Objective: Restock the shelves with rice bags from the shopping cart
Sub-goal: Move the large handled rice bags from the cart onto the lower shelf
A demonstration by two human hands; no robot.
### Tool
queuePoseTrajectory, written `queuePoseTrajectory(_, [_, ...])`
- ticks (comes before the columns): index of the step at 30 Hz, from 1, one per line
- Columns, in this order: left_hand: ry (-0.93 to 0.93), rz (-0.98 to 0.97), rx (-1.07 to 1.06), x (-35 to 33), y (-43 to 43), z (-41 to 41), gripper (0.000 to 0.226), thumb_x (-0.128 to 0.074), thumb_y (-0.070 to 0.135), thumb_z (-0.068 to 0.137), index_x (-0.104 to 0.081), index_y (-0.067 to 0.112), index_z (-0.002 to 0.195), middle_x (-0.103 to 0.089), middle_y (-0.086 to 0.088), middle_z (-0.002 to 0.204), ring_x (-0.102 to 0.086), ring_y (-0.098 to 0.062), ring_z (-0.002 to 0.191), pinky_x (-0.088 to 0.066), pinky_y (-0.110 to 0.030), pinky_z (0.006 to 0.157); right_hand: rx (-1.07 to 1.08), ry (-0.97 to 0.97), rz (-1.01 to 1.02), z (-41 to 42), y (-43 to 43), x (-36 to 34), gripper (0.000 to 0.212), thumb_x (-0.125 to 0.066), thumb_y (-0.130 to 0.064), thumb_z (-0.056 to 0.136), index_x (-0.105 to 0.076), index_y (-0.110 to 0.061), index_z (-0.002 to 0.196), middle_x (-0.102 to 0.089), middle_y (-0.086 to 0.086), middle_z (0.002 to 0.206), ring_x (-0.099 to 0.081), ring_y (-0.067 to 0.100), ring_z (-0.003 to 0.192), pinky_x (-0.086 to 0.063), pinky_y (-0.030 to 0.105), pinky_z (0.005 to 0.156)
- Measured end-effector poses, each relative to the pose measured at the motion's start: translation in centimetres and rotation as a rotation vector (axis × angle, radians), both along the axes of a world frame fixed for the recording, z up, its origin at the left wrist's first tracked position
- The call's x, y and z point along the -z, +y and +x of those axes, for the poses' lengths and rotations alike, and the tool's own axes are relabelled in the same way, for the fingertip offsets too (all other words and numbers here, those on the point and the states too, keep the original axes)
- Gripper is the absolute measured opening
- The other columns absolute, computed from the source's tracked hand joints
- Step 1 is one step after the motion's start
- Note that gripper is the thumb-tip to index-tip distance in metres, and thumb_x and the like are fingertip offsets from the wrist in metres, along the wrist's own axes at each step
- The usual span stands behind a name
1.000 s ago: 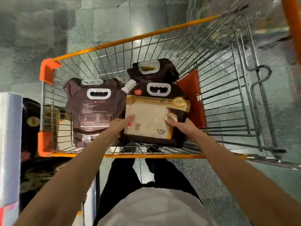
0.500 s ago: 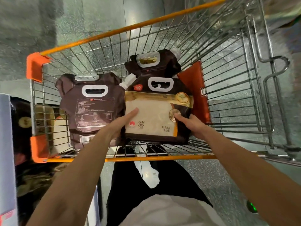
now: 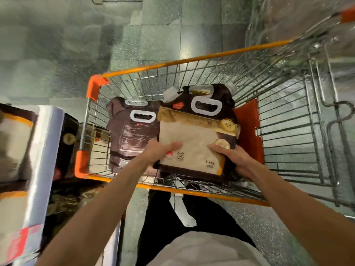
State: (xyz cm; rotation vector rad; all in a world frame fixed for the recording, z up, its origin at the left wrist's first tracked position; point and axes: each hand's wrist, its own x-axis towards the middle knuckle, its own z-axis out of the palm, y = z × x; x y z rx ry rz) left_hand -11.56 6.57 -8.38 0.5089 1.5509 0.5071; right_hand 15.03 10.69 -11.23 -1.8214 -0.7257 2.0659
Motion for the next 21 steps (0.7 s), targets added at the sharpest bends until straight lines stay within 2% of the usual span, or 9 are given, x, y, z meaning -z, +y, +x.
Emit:
queuePoseTrajectory(3, [0.097,0.131,-0.062,-4.3,-0.1,-1.8,0.036,-0.084,0.033,0.075,-0.070,0.018,0.104,-0.077,0.000,0.096,-0.075,-0.014,0.085,-0.059,-0.028,0.070,-0.050,0.074,0.068,-2.7,1.7,-2.5,0.055,-0.089,-0.029,0.061,-0.069,-0.013,0.110,-0.075,0.005,0.102,-0.072,0.024,0.096,-0.056,0.045,0.091])
queuePoseTrajectory(7, [0.263,0.340,-0.215,-11.2,-1.7,-4.8,0.018,-0.086,0.030,0.074,-0.076,0.017,0.080,-0.077,-0.002,0.086,-0.068,-0.011,0.067,-0.052,-0.024,0.061,-0.149,0.181,0.228,-8.1,4.3,-7.1,0.053,-0.086,-0.029,0.057,-0.071,-0.013,0.105,-0.075,0.006,0.104,-0.071,0.023,0.098,-0.056,0.040,0.088])
queuePoseTrajectory(8, [0.295,0.387,-0.257,-12.9,-2.4,-5.4,0.016,-0.086,0.026,0.074,-0.075,0.017,0.081,-0.077,-0.001,0.086,-0.069,-0.011,0.069,-0.052,-0.025,0.060,-0.162,0.215,0.256,-9.5,4.7,-8.2,0.047,-0.085,-0.027,0.060,-0.071,-0.013,0.102,-0.075,0.005,0.101,-0.071,0.022,0.097,-0.057,0.036,0.084])
queuePoseTrajectory(10, [0.360,0.491,-0.313,-16.5,-3.8,-7.0,0.023,-0.084,0.015,0.077,-0.072,0.016,0.098,-0.078,0.000,0.091,-0.073,-0.014,0.081,-0.056,-0.027,0.060,-0.211,0.288,0.338,-13.0,4.8,-10.6,0.022,-0.083,-0.020,0.068,-0.073,-0.020,0.088,-0.076,-0.006,0.081,-0.070,0.011,0.083,-0.055,0.022,0.073])
queuePoseTrajectory(12, [0.400,0.548,-0.380,-19.9,-5.6,-8.7,0.028,-0.081,0.008,0.079,-0.069,0.012,0.105,-0.078,0.001,0.088,-0.073,-0.012,0.079,-0.057,-0.023,0.059,-0.281,0.369,0.426,-16.5,4.6,-13.1,0.009,-0.083,-0.023,0.066,-0.076,-0.023,0.072,-0.073,-0.012,0.071,-0.067,0.005,0.074,-0.051,0.020,0.077])
queuePoseTrajectory(13, [0.424,0.565,-0.433,-21.5,-6.8,-9.6,0.029,-0.081,0.007,0.079,-0.068,0.010,0.105,-0.077,0.003,0.083,-0.072,-0.007,0.073,-0.055,-0.019,0.056,-0.317,0.403,0.444,-18.2,4.1,-14.5,0.010,-0.082,-0.025,0.063,-0.076,-0.020,0.070,-0.073,-0.012,0.072,-0.067,0.006,0.075,-0.052,0.023,0.081])
queuePoseTrajectory(15, [0.465,0.598,-0.504,-23.9,-9.5,-11.6,0.033,-0.081,0.009,0.079,-0.065,0.006,0.108,-0.075,0.004,0.080,-0.069,-0.002,0.064,-0.051,-0.015,0.053,-0.408,0.456,0.510,-21.8,3.7,-16.6,0.023,-0.083,-0.029,0.063,-0.072,-0.017,0.079,-0.072,-0.011,0.074,-0.066,0.008,0.077,-0.052,0.026,0.084])
queuePoseTrajectory(18, [0.569,0.669,-0.647,-26.9,-14.3,-13.8,0.049,-0.085,0.014,0.074,-0.060,0.007,0.116,-0.076,-0.004,0.093,-0.072,-0.011,0.070,-0.055,-0.023,0.058,-0.521,0.481,0.593,-27.0,2.3,-20.4,0.062,-0.091,-0.055,0.044,-0.069,-0.020,0.090,-0.069,-0.012,0.074,-0.063,0.010,0.081,-0.046,0.035,0.099])
queuePoseTrajectory(21, [0.644,0.732,-0.732,-29.9,-19.0,-15.5,0.060,-0.087,0.016,0.073,-0.055,0.009,0.124,-0.075,-0.008,0.106,-0.074,-0.023,0.090,-0.061,-0.039,0.071,-0.619,0.555,0.723,-31.4,-0.4,-24.3,0.047,-0.087,-0.055,0.045,-0.074,-0.021,0.074,-0.072,-0.013,0.073,-0.064,0.012,0.083,-0.047,0.037,0.096])
